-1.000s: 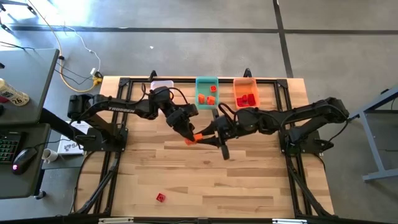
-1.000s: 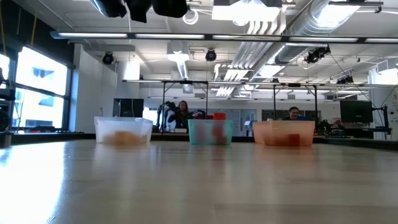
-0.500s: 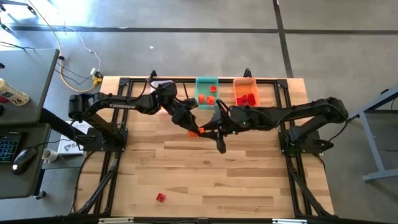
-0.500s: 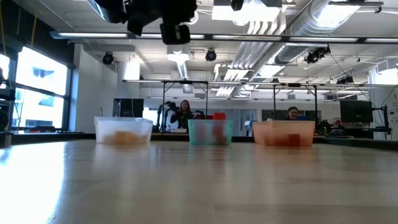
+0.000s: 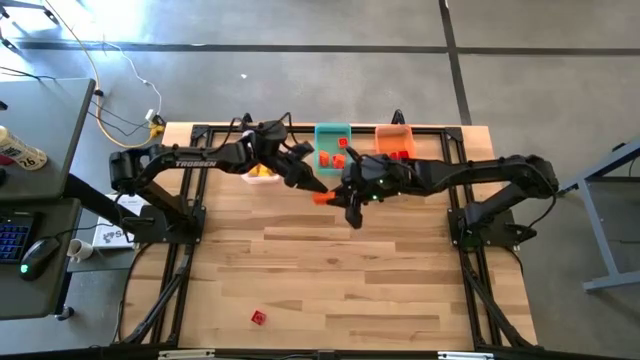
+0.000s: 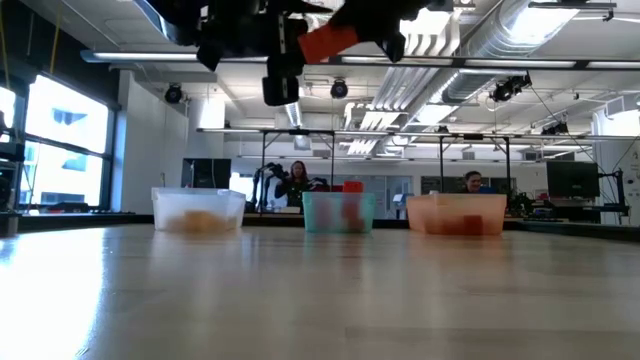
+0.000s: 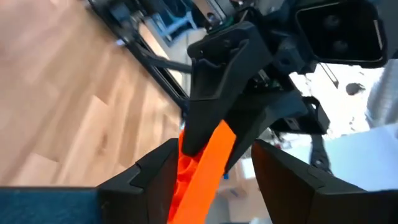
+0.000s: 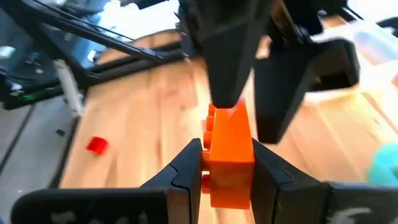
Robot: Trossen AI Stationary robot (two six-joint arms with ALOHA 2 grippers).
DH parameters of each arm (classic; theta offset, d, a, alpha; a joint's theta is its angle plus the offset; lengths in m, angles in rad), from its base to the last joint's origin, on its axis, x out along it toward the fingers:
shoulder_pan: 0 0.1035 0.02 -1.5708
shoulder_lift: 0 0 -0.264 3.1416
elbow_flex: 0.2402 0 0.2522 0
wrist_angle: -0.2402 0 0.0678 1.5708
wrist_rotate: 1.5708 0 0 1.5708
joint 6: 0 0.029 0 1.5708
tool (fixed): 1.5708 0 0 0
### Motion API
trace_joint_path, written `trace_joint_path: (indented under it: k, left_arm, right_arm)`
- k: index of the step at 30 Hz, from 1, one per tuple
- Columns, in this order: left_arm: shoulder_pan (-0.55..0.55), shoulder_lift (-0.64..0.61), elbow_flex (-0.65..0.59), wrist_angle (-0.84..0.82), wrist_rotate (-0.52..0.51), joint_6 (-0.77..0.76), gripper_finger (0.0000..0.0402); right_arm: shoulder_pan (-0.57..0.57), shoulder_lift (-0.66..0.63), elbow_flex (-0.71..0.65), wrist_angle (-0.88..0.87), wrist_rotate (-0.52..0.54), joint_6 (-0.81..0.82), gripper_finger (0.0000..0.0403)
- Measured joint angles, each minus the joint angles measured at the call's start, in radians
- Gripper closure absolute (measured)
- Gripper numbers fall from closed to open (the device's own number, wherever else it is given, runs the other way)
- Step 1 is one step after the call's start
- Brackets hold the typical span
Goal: Sort & place blocks by color
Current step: Put the orange game piece into the blue bin
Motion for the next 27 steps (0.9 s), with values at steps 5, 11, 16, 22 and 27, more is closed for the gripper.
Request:
trace_joint_path:
  k: [5, 11, 16, 22, 27]
  left_arm:
    - [0.041, 0.000, 0.001, -0.019, -0.041, 0.055, 0.0211]
    - [0.055, 0.000, 0.002, -0.075, -0.187, 0.176, 0.0211]
    - [0.054, 0.001, 0.003, -0.131, -0.301, 0.257, 0.0211]
    - [0.047, -0.008, 0.000, -0.223, -0.415, 0.340, 0.0211]
    - [0.052, -0.012, 0.000, -0.243, -0.537, 0.367, 0.0211]
  right_arm:
    - [-0.063, 0.000, 0.000, -0.037, 0.012, -0.017, 0.0329]
    - [-0.144, 0.000, 0.000, -0.062, 0.043, -0.080, 0.0329]
    - [-0.199, 0.006, 0.000, -0.058, 0.053, -0.116, 0.0329]
    - [-0.249, 0.059, 0.000, -0.055, 0.147, -0.153, 0.0329]
    - [-0.271, 0.106, 0.000, -0.059, 0.127, -0.168, 0.0326]
